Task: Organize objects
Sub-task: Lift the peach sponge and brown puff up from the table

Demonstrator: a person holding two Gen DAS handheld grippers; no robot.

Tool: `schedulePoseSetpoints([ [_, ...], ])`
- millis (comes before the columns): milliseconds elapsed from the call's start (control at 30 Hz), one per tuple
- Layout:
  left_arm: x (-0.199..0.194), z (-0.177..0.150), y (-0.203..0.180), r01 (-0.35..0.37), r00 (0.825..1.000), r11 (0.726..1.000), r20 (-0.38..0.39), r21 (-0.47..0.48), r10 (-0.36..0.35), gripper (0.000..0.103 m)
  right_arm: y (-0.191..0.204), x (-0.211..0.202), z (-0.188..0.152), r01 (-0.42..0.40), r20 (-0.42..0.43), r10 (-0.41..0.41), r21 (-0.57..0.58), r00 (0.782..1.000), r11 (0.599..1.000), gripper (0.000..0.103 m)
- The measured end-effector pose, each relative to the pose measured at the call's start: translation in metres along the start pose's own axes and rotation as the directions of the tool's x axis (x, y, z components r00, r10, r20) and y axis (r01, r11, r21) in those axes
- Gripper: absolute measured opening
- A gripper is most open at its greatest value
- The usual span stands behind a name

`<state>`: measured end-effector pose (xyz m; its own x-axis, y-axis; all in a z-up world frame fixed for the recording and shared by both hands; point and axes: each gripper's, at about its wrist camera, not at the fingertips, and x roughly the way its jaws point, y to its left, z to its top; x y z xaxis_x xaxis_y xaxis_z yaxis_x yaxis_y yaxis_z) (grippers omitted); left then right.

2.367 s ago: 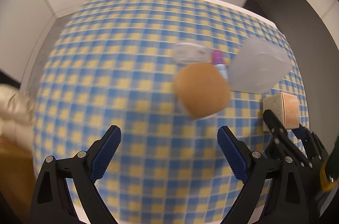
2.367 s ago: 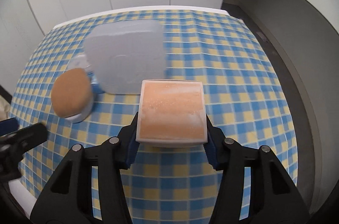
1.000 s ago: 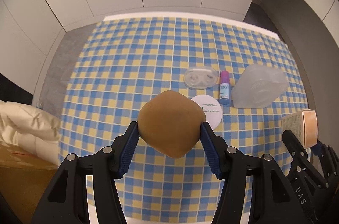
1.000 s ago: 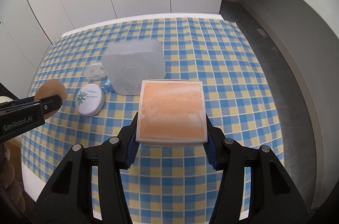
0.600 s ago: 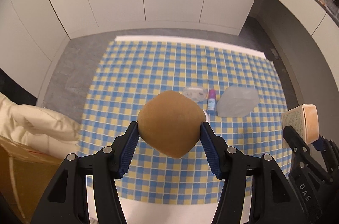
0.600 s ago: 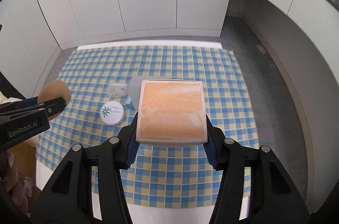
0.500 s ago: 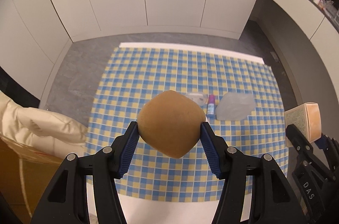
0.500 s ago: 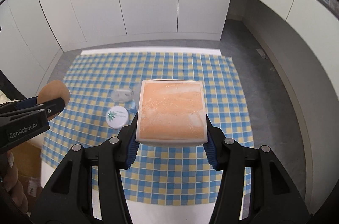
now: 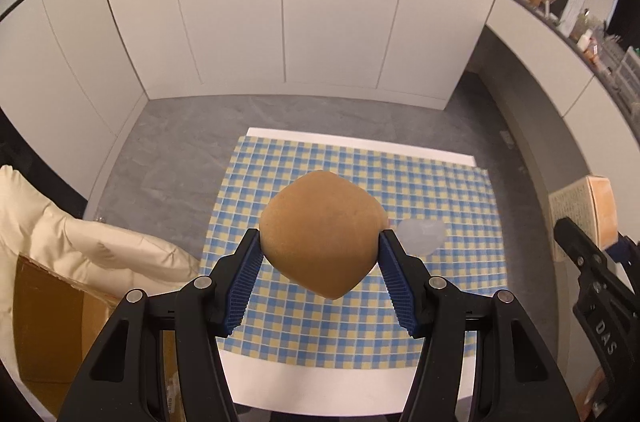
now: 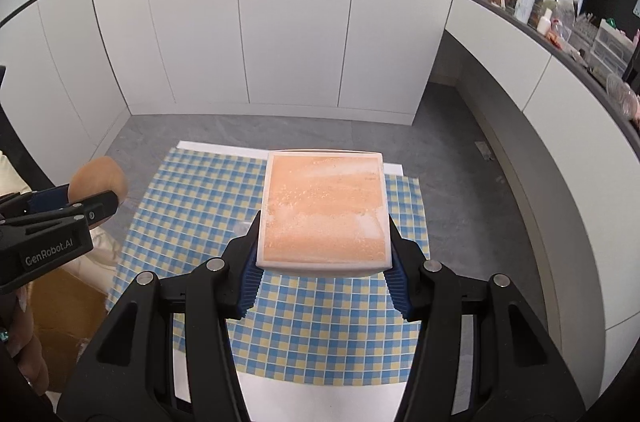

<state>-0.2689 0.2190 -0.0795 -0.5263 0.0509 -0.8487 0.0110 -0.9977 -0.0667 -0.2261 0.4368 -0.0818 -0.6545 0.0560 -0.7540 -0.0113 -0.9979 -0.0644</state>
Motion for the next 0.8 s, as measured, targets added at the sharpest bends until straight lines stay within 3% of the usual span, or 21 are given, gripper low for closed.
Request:
schedulePoseSetpoints([
  [467, -0.096, 0.022, -0.002, -0.006, 0.994, 1.000, 0.108, 0.016, 0.004, 0.060, -0.006, -0.091, 0.050, 0.017, 0.066, -0.017, -0.004, 0.998, 1.000, 0.054],
  [800, -0.130, 0.024, -0.004, 0.005, 0.990, 1.000, 0.139, 0.012, -0.007, 0.060, -0.004, -0.135, 0.061, 0.025, 0.110, -0.022, -0.031, 0.994, 0.999, 0.054],
])
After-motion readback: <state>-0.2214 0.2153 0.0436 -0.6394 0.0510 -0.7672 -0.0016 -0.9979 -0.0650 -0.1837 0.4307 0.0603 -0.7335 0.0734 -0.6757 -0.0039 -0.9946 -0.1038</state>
